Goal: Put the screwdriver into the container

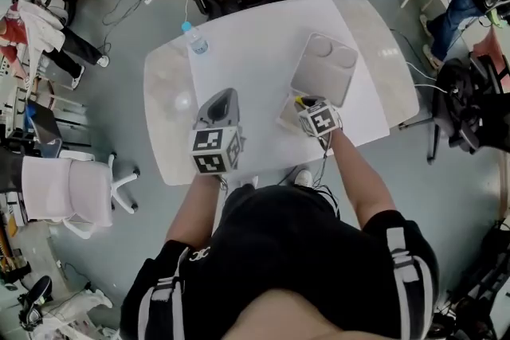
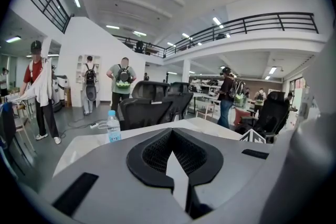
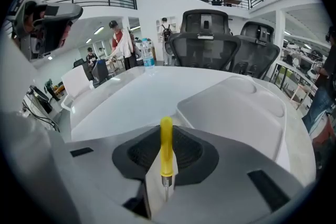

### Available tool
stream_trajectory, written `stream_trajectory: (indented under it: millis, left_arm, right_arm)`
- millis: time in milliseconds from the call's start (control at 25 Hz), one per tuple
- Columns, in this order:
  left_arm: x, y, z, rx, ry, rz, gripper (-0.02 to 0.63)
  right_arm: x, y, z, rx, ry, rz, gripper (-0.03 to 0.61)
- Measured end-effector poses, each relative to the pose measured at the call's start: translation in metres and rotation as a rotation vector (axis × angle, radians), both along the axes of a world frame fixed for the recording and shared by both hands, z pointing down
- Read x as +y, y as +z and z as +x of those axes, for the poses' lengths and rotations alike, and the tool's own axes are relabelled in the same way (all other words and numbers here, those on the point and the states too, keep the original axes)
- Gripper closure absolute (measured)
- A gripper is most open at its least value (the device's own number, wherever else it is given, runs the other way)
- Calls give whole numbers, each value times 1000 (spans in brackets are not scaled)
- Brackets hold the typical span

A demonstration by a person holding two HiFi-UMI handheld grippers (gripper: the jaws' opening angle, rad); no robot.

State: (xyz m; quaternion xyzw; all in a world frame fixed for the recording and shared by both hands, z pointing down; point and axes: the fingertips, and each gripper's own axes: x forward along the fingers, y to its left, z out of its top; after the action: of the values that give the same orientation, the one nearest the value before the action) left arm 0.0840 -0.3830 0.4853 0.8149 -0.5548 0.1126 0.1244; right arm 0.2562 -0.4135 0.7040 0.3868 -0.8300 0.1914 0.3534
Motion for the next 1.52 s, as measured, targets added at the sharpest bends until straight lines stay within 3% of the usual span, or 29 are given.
stream_trajectory:
  millis: [680,840,1120,1240,1520]
  left_arm:
    - [23,-2,-46,-32,-108,-18,601]
    - [25,-2,-48,-36,-112,-19,601]
    - [25,-3,-52,-38,-108,-24,601]
    - [24,-5,-52,-37,-105,-23,601]
    - [16,-6,-46,-24,-72,-13,601]
  right_arm:
    - [11,50,-31,92,-150,-177,509]
    - [12,62,-24,161,-151,-240,508]
    - [15,69,-27,151,-158,-310,498]
    - [16,62,-29,135,-162,-291,435]
    - [12,14,-25,54,-127,-148,434]
